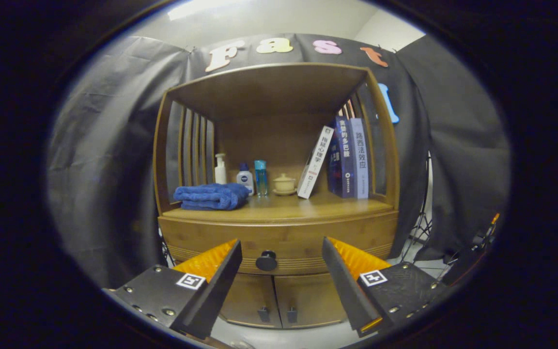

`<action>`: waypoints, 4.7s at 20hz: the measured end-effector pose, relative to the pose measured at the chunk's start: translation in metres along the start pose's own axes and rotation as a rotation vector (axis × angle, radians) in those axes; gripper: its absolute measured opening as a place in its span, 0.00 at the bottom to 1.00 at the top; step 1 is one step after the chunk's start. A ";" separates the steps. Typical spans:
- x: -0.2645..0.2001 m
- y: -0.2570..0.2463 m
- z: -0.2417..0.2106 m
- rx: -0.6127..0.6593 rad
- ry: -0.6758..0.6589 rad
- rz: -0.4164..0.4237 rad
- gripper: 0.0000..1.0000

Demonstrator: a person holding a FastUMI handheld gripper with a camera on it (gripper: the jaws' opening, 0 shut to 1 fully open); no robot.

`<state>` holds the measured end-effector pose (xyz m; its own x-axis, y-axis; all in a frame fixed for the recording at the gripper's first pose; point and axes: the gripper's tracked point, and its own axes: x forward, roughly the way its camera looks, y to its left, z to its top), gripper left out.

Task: Pull open the drawer, take out the items inside it, and place them on the countertop above the cabinet.

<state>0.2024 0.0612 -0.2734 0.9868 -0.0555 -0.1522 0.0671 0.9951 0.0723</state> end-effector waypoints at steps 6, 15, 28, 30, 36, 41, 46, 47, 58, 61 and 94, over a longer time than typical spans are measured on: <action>0.054 0.008 -0.040 0.035 0.088 -0.020 1.00; 0.090 0.027 -0.086 -0.050 0.173 0.010 0.80; 0.101 0.019 -0.092 -0.098 0.176 -0.051 0.34; 0.101 0.017 -0.092 -0.091 0.183 -0.057 0.25; 0.067 0.016 -0.091 -0.098 0.185 -0.047 0.25; 0.022 0.018 -0.092 -0.107 0.183 -0.032 0.24; -0.011 0.019 -0.093 -0.122 0.196 -0.020 0.25; -0.017 0.019 -0.093 -0.125 0.197 -0.020 0.24; -0.075 0.022 -0.106 -0.122 0.265 -0.004 0.24; -0.087 0.024 -0.109 -0.137 0.274 0.000 0.24; 0.026 0.039 -0.011 -0.237 0.418 0.144 0.41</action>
<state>0.2292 0.0992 -0.2858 0.8370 0.0726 -0.5424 -0.1485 0.9841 -0.0975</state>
